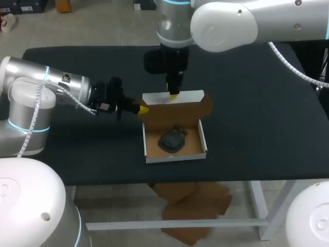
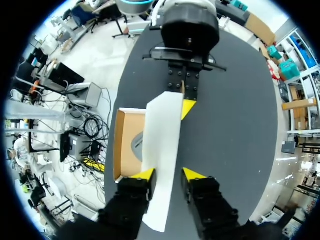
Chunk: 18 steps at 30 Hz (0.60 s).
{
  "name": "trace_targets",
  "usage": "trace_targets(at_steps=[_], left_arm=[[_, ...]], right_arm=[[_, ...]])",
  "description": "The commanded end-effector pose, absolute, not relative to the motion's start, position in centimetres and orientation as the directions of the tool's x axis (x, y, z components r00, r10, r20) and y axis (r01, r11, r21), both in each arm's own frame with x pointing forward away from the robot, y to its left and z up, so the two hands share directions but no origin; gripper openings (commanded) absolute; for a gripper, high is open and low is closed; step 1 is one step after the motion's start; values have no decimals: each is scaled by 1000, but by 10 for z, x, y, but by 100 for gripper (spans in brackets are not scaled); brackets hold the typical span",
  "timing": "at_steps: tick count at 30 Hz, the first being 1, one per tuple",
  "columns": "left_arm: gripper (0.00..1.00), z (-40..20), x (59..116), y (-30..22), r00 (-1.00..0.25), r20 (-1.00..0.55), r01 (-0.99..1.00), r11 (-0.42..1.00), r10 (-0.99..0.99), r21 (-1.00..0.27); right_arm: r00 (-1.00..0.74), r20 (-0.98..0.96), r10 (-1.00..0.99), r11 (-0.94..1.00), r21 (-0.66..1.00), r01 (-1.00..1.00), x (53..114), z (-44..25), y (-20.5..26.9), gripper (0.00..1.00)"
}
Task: Assemble the packaging by folding the flat box into shape, placing the metal phone stand inside, and closing the box properly
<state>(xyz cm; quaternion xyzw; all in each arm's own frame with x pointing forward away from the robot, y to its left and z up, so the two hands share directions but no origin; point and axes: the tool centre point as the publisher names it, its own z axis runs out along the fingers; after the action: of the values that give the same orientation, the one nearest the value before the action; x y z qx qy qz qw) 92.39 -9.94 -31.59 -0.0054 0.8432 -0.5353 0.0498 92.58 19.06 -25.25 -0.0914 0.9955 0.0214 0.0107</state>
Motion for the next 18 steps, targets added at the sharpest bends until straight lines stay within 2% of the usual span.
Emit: trace_targets(at_steps=[1,9,11,12,13,18], left_arm=[[0,-316,924,-100,-995,-78,45,426,-62,-904],[0,-316,924,-100,-995,-78,45,426,-62,-904],[0,-316,924,-100,-995,-78,45,426,-62,-904],[0,-316,924,-100,-995,-78,45,426,-62,-904],[0,-316,924,-100,-995,-78,45,426,-62,-904],[0,-316,924,-100,-995,-78,45,426,-62,-904]], right_arm=[[-982,-3,-189,981,51,-189,933,-256,190,38],[-981,21,-192,980,48,-191,935,-260,191,34],[-981,30,-194,980,45,-192,936,-262,192,28],[-980,33,-195,980,44,-194,936,-262,192,20],[-980,36,-196,980,42,-195,936,-262,192,2],[-978,48,-204,979,33,-203,935,-265,194,0]])
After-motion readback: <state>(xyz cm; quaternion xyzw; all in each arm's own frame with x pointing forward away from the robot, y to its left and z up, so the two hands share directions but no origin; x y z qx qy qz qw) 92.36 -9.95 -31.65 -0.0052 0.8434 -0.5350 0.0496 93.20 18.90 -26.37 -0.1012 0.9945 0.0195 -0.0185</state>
